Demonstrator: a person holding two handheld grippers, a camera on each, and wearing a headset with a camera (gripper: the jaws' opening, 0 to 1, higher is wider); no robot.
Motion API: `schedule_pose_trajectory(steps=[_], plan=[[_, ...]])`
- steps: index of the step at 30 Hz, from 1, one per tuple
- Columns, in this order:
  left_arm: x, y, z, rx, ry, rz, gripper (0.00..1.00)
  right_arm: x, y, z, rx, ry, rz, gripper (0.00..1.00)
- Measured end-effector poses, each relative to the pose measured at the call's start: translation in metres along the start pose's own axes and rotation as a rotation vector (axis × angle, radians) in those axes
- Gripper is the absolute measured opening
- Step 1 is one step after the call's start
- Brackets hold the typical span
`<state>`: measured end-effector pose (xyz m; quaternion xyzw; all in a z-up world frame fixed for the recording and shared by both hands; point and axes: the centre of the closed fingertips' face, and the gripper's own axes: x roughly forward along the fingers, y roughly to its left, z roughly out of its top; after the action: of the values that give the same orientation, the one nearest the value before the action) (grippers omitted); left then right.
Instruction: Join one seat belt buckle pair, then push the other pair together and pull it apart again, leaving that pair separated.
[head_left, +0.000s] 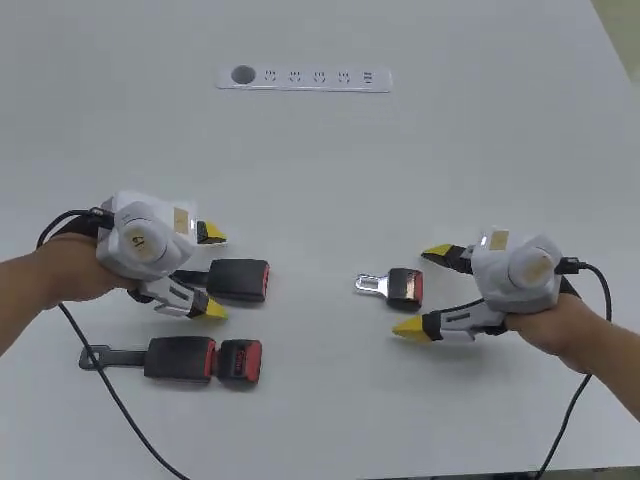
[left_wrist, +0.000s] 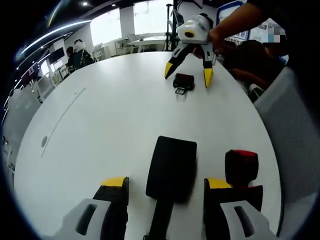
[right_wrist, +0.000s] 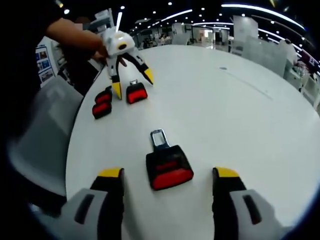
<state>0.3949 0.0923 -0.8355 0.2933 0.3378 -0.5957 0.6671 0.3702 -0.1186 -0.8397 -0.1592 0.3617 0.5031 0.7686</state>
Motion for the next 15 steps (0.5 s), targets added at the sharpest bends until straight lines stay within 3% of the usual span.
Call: schedule_pose_trajectory(steps=[2, 7, 11, 15], plan=[[0.001, -0.002, -0.002, 0.017, 0.013, -0.018, 0.62, 0.001, -0.001, 0.0, -0.019, 0.004, 0.006, 0.73], [0.003, 0.0, 0.001, 0.021, -0.003, -0.022, 0.61, 0.004, 0.002, 0.004, -0.071, -0.001, 0.037, 0.65], [0.003, -0.003, 0.001, 0.034, 0.0, -0.039, 0.5, 0.006, 0.001, 0.008, -0.134, -0.001, 0.039, 0.58], [0.003, -0.003, 0.002, 0.045, 0.004, -0.043, 0.46, 0.006, 0.002, 0.01, -0.13, 0.001, 0.03, 0.5]])
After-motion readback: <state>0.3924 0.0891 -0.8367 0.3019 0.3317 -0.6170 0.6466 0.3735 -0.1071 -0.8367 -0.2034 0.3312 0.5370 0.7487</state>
